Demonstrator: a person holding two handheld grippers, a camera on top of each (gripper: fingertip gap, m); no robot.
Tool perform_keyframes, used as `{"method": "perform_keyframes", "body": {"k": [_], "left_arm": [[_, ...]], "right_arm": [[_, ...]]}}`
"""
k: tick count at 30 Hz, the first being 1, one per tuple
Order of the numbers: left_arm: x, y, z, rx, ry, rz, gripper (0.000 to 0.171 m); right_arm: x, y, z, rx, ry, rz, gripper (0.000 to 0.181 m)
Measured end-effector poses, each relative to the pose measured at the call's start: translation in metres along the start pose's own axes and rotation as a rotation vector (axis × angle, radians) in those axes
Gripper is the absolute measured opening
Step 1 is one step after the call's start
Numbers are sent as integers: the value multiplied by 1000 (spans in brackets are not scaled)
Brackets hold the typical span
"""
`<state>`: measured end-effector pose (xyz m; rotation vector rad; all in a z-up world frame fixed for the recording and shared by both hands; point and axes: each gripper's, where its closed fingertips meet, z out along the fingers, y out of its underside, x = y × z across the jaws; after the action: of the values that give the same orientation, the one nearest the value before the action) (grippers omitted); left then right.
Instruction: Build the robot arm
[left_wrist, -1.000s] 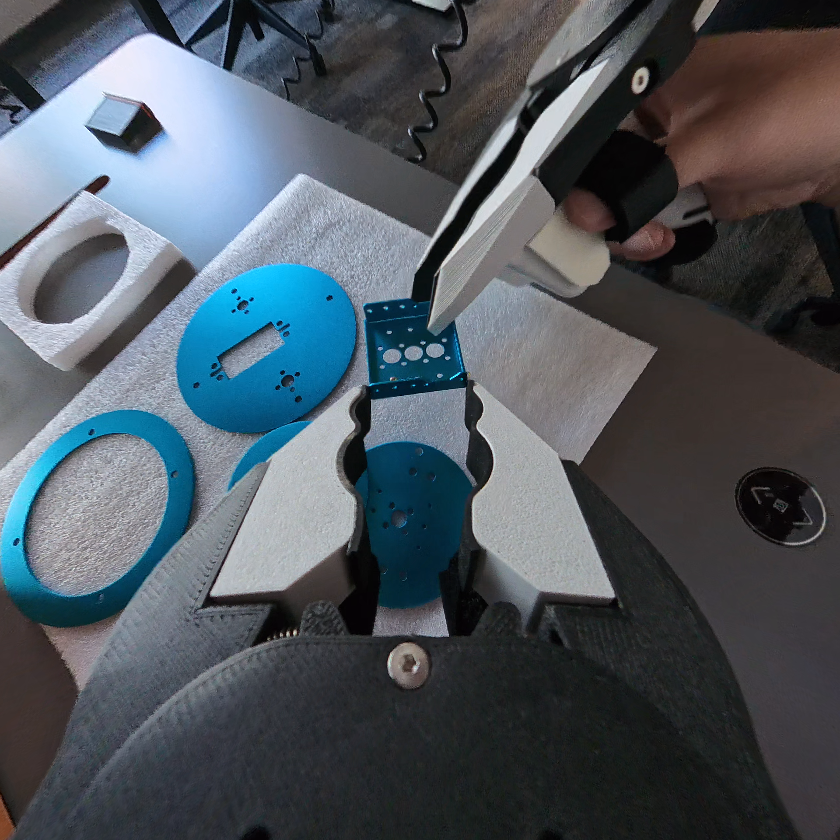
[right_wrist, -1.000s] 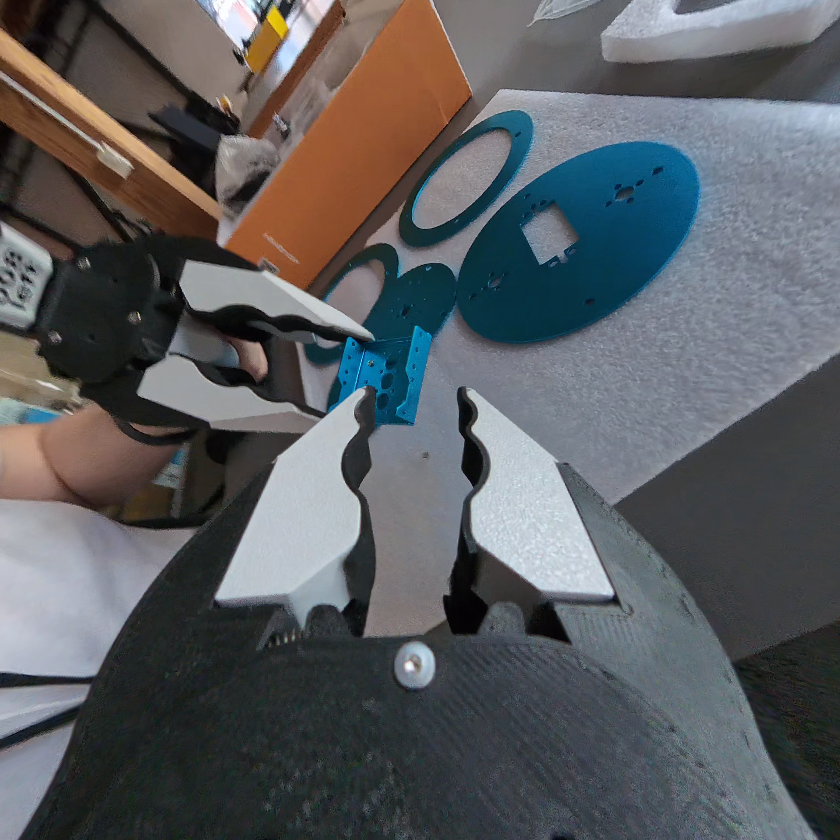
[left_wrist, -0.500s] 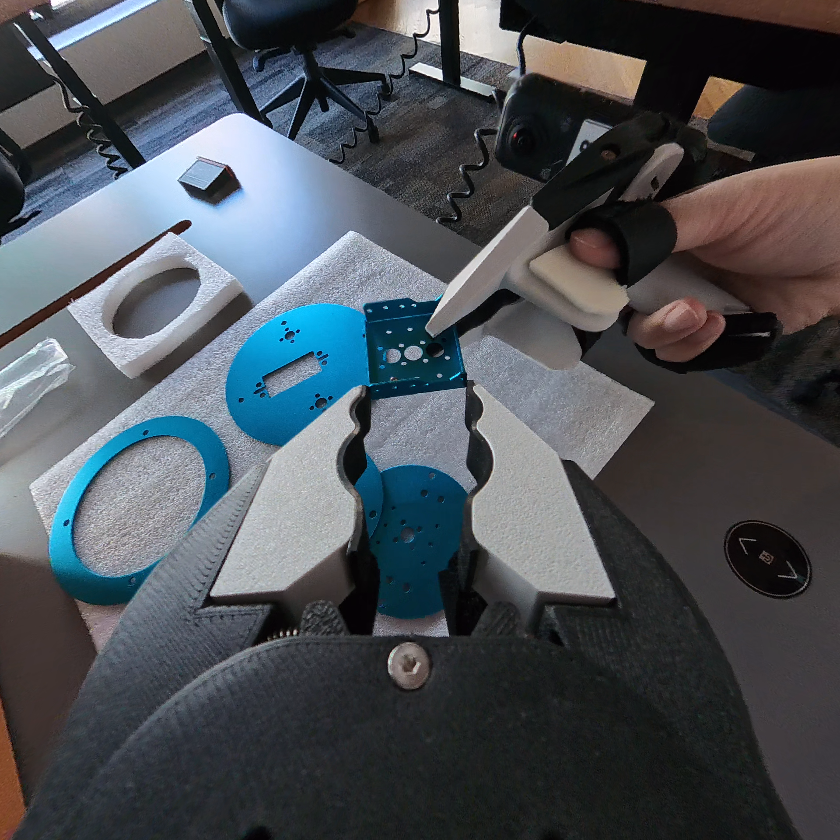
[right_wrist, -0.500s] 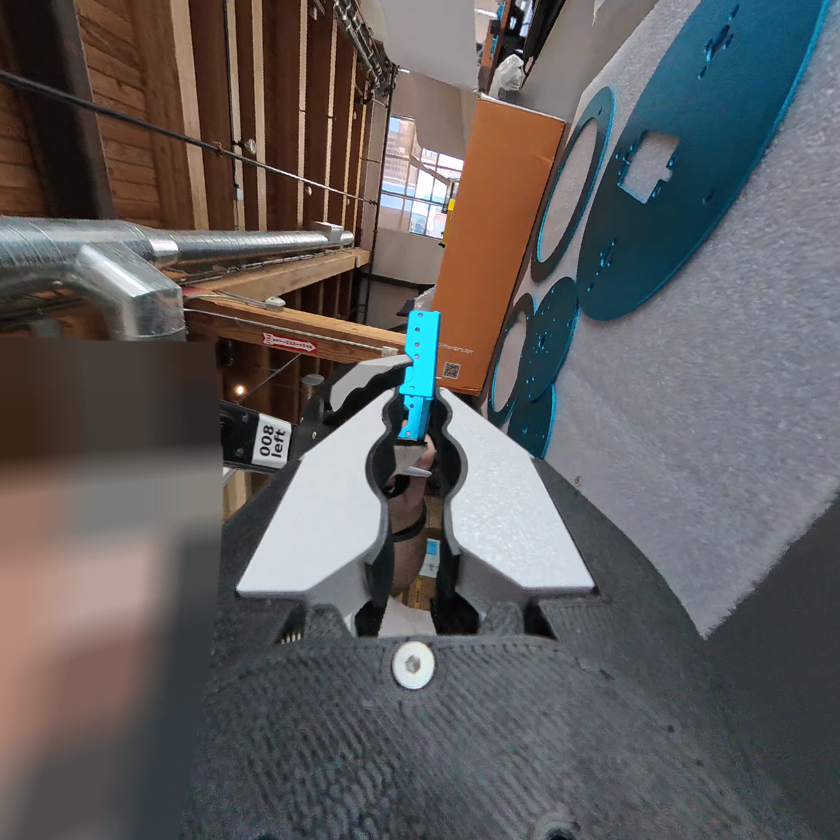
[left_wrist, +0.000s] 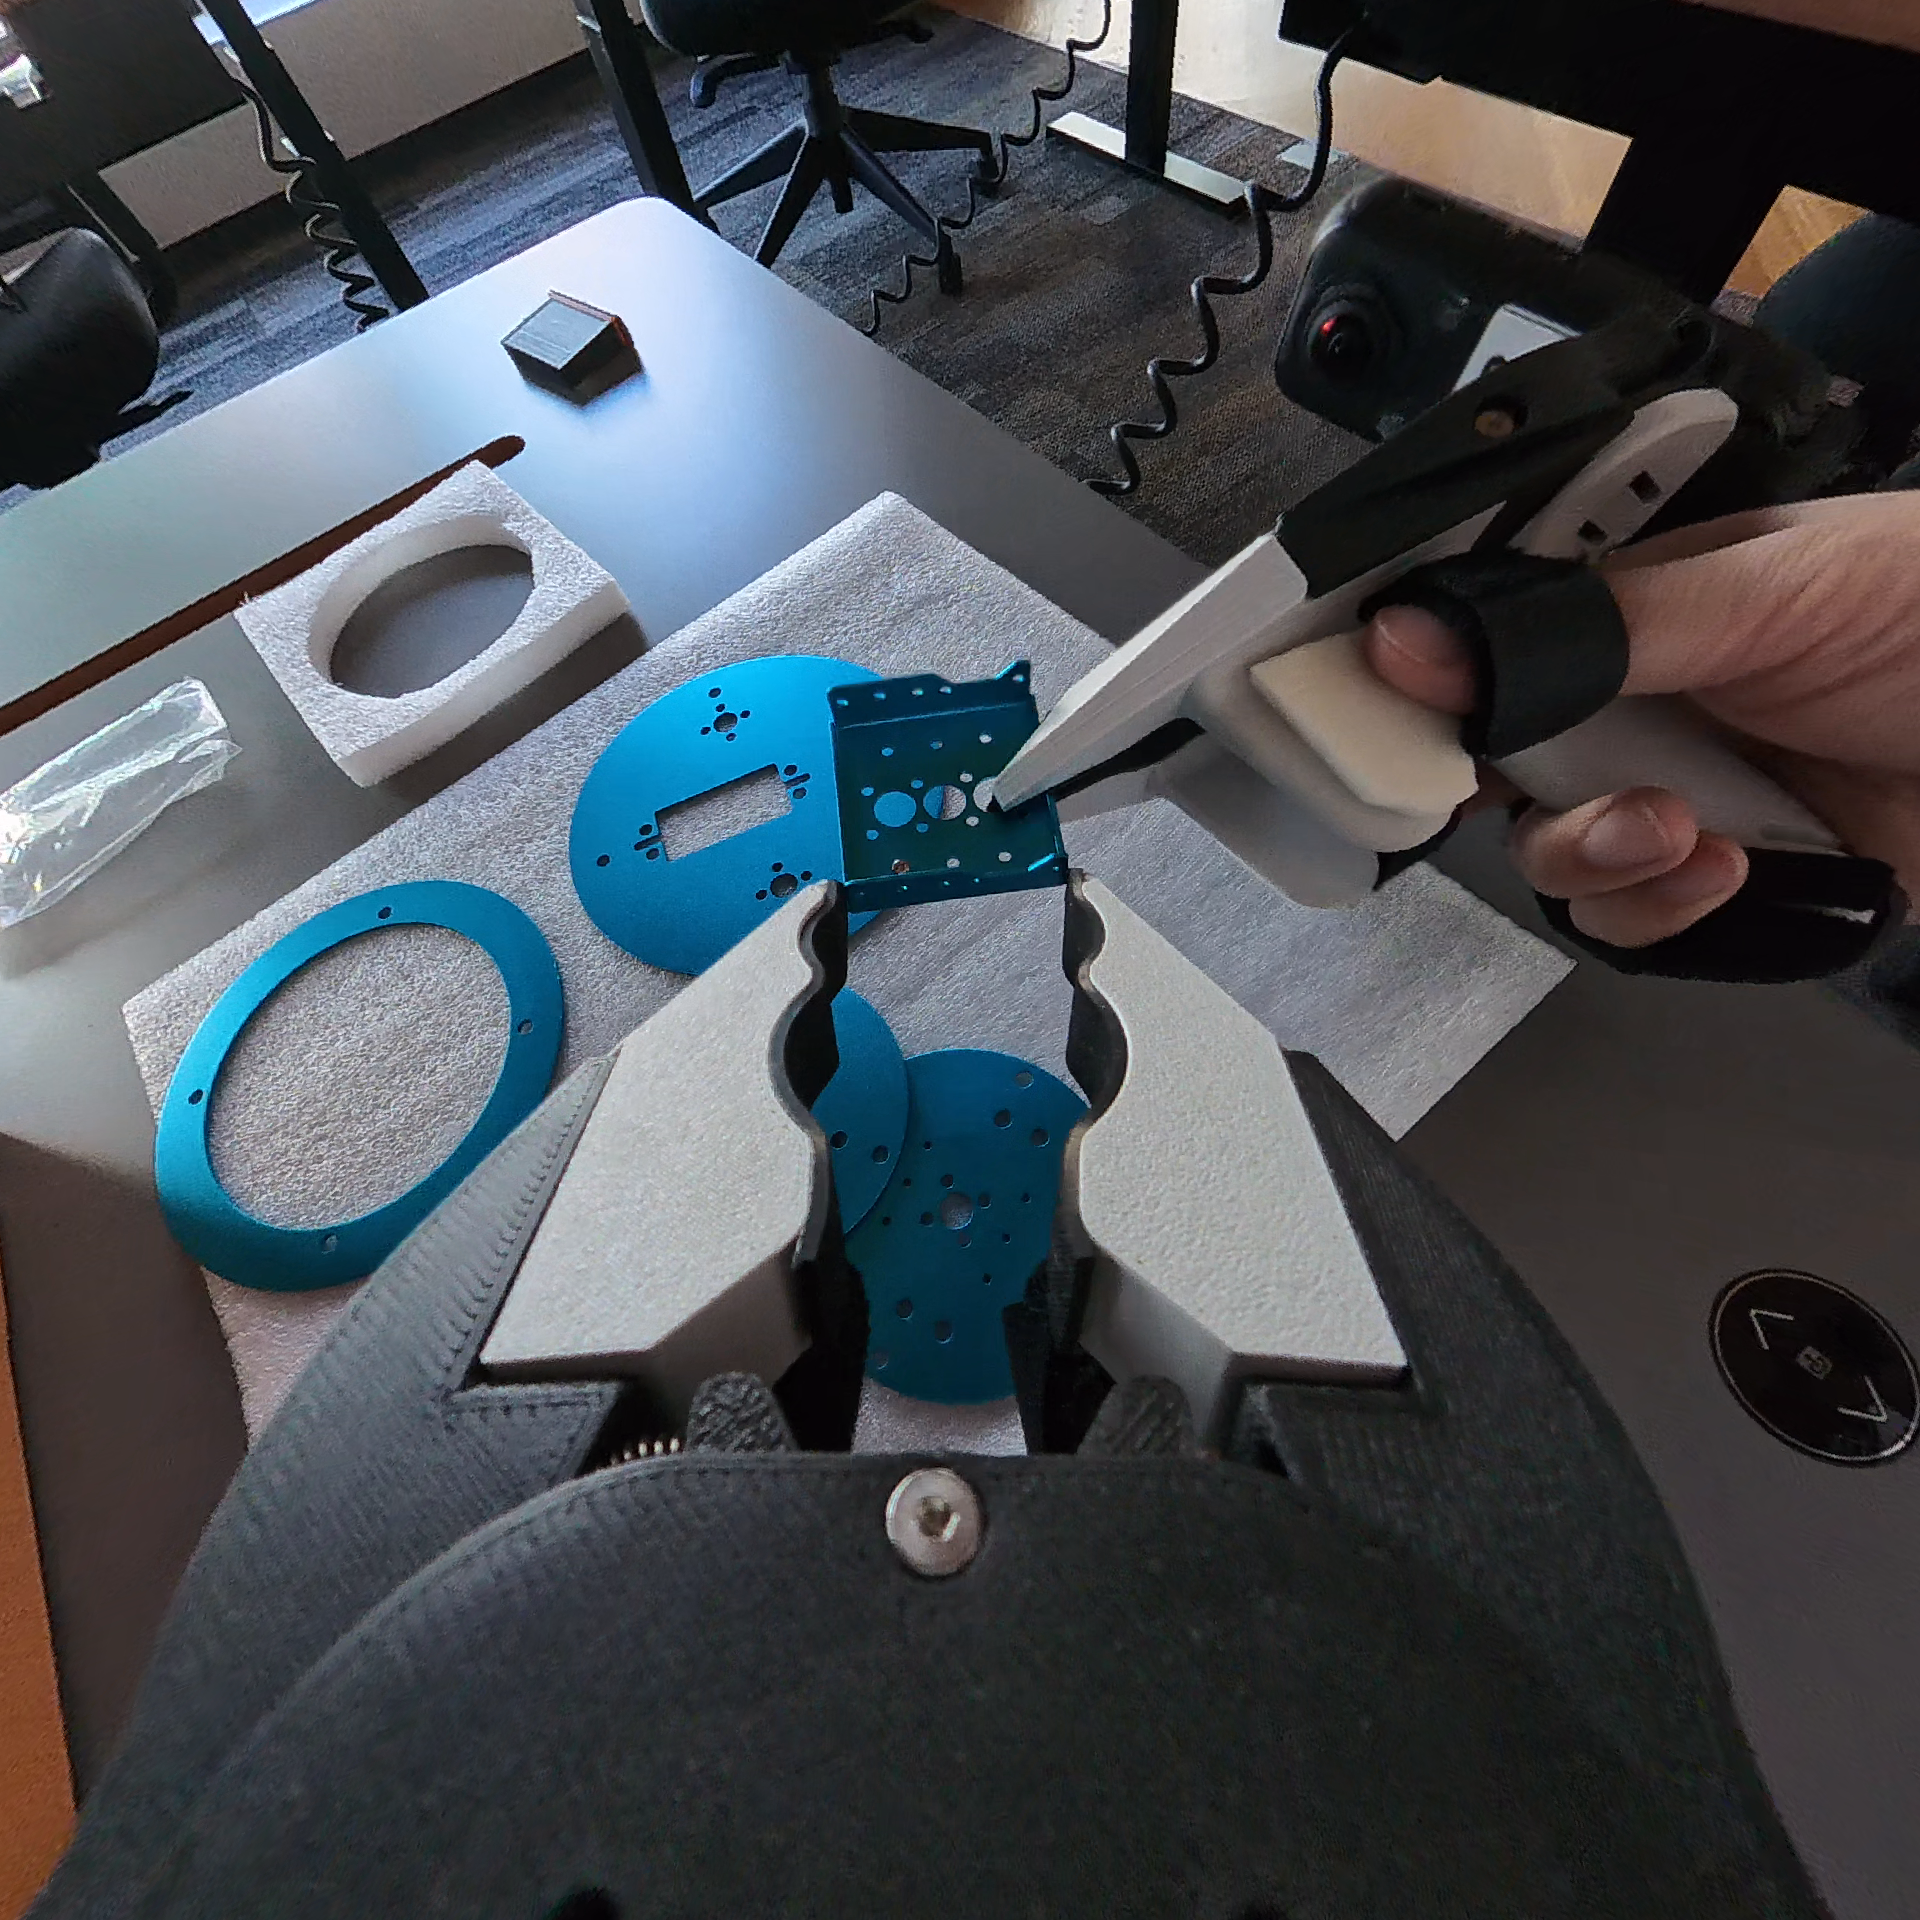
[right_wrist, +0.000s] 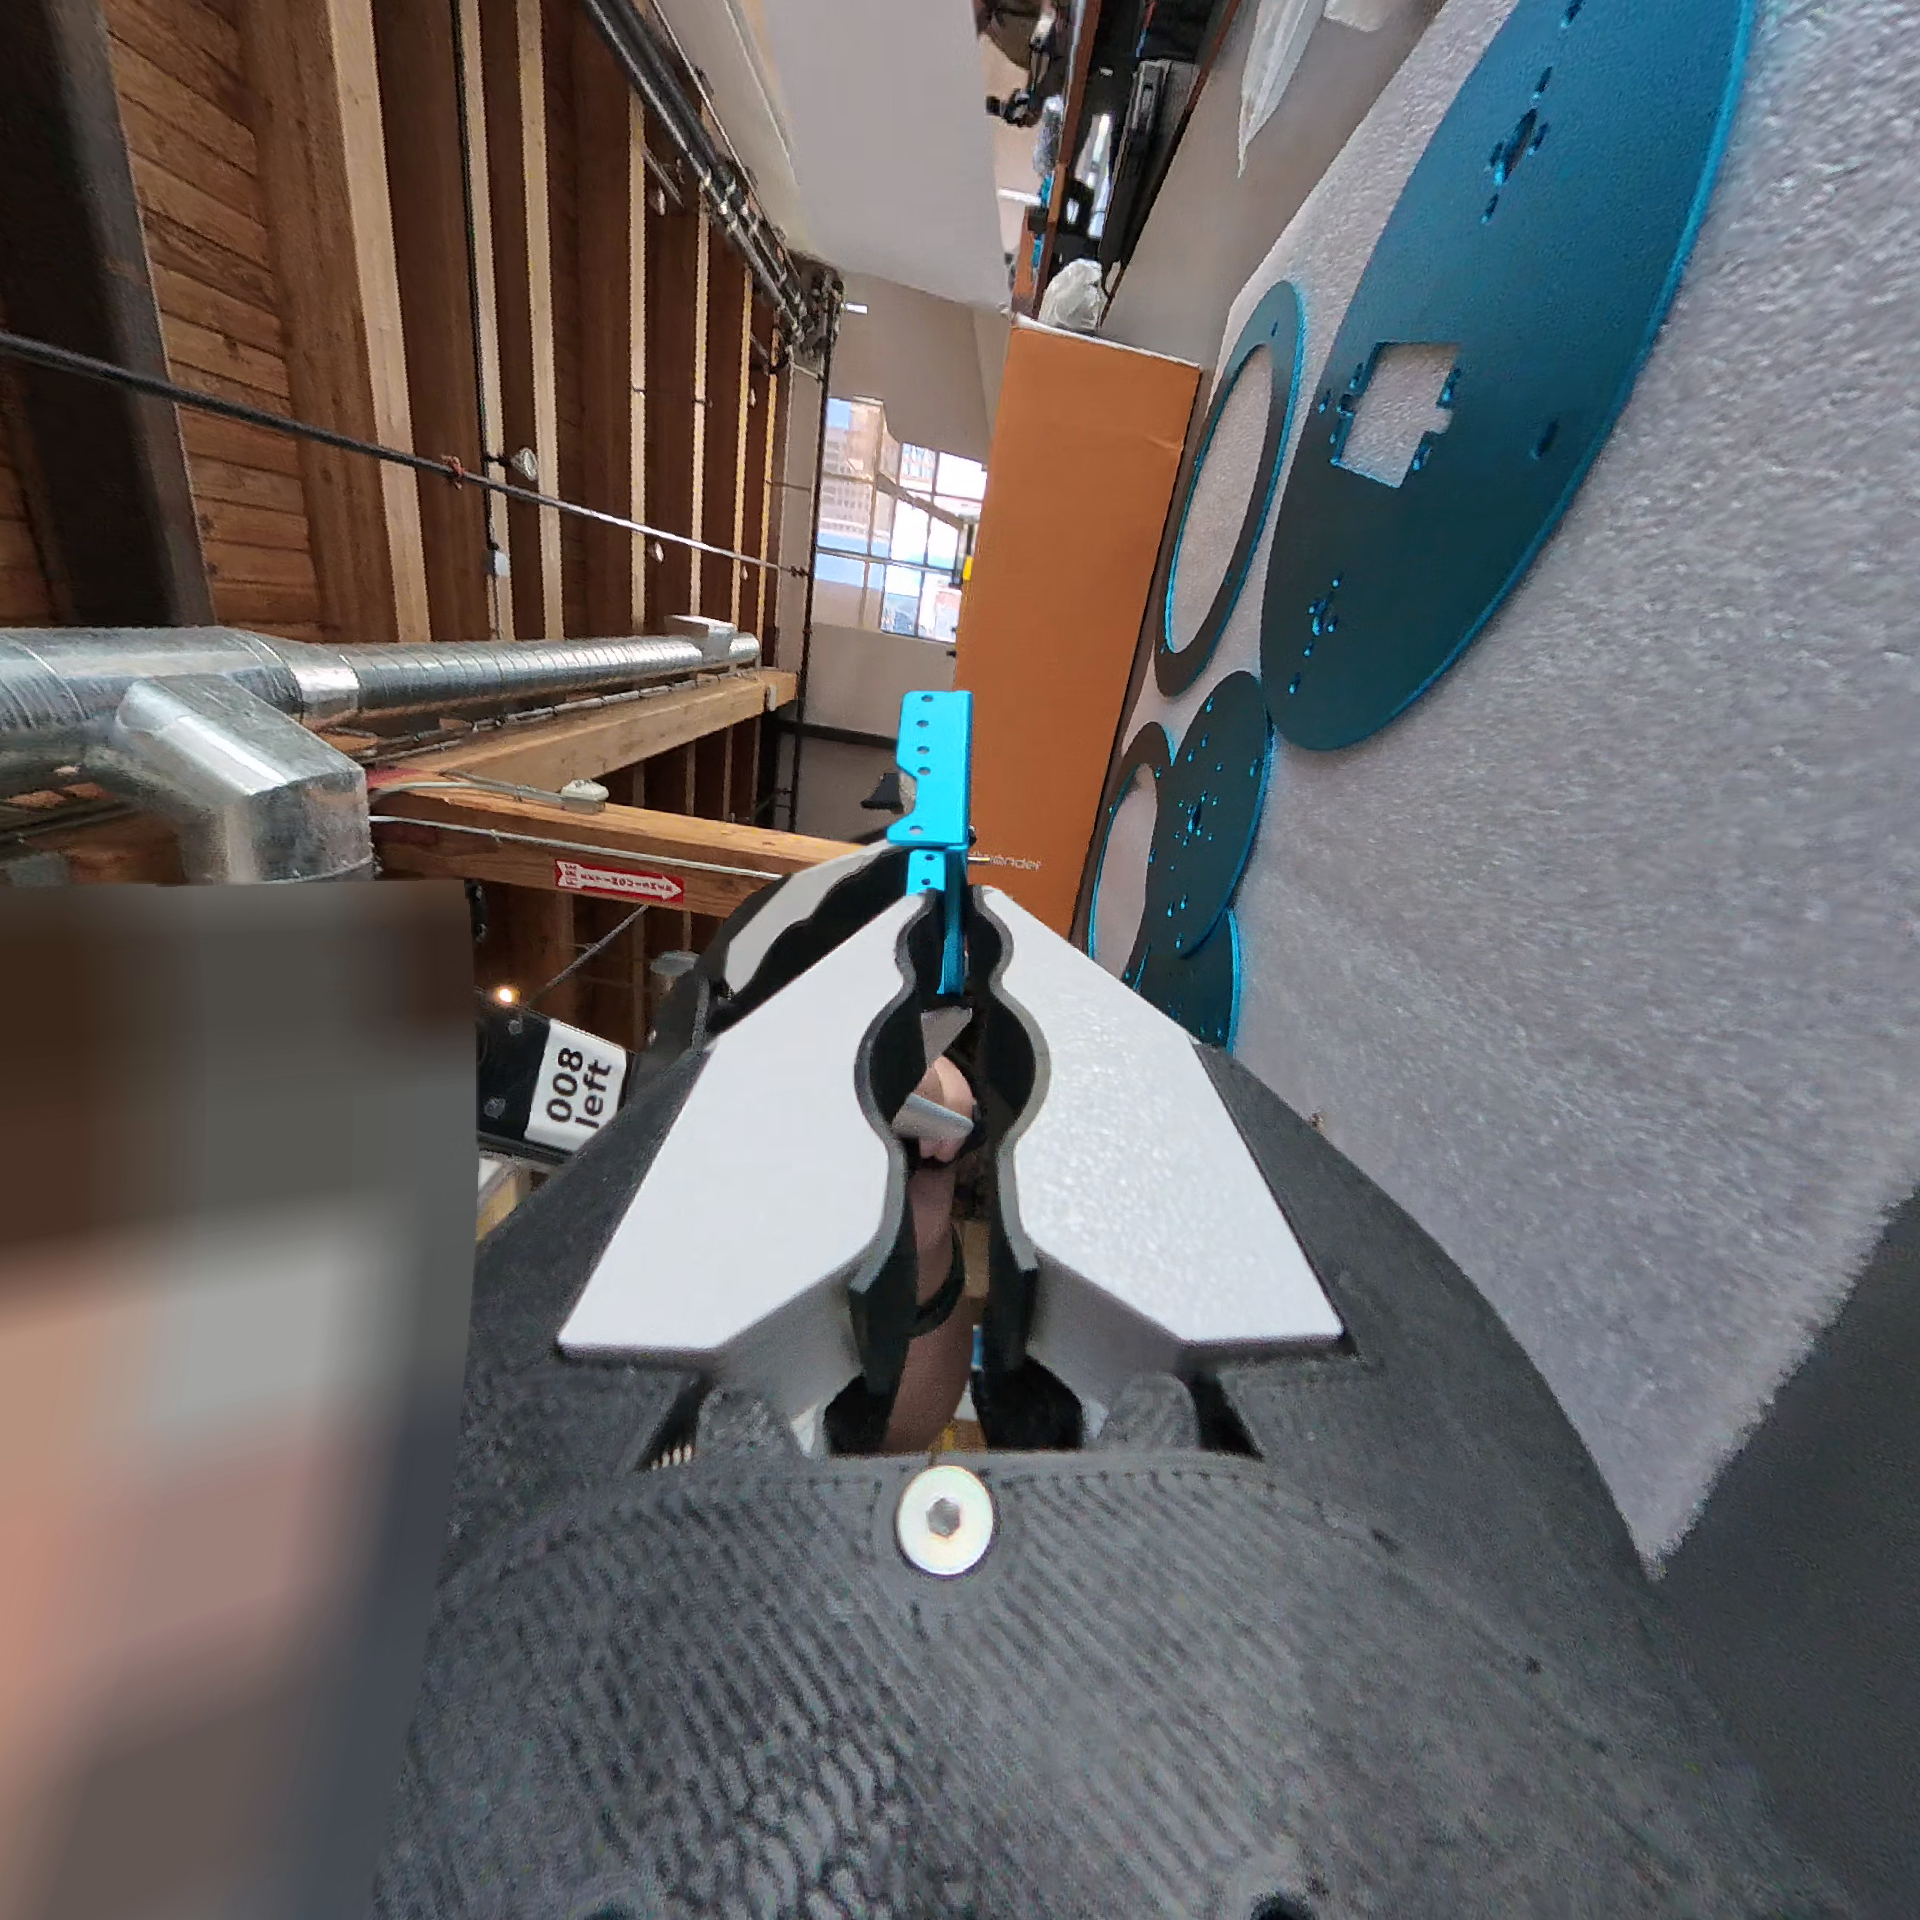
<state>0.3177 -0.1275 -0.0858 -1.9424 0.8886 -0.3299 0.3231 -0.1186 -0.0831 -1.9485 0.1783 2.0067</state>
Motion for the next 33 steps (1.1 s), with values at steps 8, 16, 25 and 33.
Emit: {"method": "perform_keyframes", "body": {"k": [8, 16, 25, 33], "left_arm": [[-5, 25, -10, -65, 95, -51, 66], [-62, 67, -17, -311, 346, -516, 38], [-62, 73, 0, -295, 207, 52, 99], [-52, 81, 10, -295, 311, 68, 78]], "right_arm": [[5, -3, -6, 13, -13, 70, 1], [15, -5, 0, -37, 51, 24, 1], [15, -4, 17, -97, 70, 61, 1], [13, -5, 7, -69, 47, 77, 1]]}}
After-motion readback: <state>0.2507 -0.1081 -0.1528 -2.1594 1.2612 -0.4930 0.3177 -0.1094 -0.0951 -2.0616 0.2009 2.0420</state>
